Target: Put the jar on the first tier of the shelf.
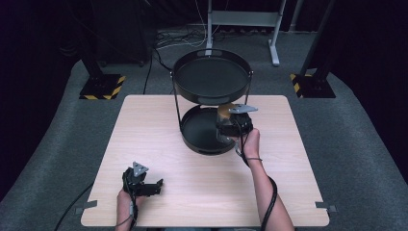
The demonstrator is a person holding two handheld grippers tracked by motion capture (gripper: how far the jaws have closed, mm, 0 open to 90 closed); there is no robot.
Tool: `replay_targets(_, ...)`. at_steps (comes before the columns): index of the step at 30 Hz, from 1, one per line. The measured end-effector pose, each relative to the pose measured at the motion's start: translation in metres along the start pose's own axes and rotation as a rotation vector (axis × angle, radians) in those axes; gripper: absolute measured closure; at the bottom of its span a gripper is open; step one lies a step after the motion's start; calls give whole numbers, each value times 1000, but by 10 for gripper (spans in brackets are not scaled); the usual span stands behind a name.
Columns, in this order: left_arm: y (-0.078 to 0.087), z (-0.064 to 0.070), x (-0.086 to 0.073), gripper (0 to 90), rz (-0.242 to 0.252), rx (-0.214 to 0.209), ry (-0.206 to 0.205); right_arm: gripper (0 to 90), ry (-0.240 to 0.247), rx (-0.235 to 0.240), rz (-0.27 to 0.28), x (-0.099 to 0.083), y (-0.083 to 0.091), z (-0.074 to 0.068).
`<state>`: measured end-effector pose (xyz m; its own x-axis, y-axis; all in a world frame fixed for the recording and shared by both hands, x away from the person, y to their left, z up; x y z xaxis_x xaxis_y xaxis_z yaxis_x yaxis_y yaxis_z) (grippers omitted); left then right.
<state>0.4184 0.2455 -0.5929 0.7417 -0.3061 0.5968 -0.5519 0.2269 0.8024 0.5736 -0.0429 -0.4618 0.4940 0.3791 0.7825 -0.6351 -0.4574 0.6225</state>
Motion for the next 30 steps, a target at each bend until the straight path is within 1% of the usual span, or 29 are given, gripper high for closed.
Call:
replay_targets(10, 0, 0, 0, 29, -1, 0, -1, 255, -18, -3, -2, 2, -12, 0)
replay_targets(14, 0, 0, 0, 29, 0, 0, 0, 255, -17, -4, -15, 1, -18, -2)
replay_targets(18, 0, 0, 0, 30, 0, 0, 0, 255, -28, -7, -18, 1, -23, -2)
replay_targets(22, 0, 0, 0, 30, 1, 0, 1, 255, -20, -8, -20, 1, -28, -4)
replay_targets(30, 0, 0, 0, 30, 1, 0, 0, 255, -19, -1, -21, 2, -33, -5)
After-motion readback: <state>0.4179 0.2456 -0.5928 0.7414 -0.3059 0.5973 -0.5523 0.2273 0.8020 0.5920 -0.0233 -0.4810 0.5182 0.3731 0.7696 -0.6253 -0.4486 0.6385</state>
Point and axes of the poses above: each handheld gripper's, and its own axes: y roughly backward along the jaws, x roughly out of its top, z roughly to its right, the point moved 9 cm from there along -y, roughly forward along the jaws, and after that the axes turned 9 degrees about -z, right-handed, at the moved point
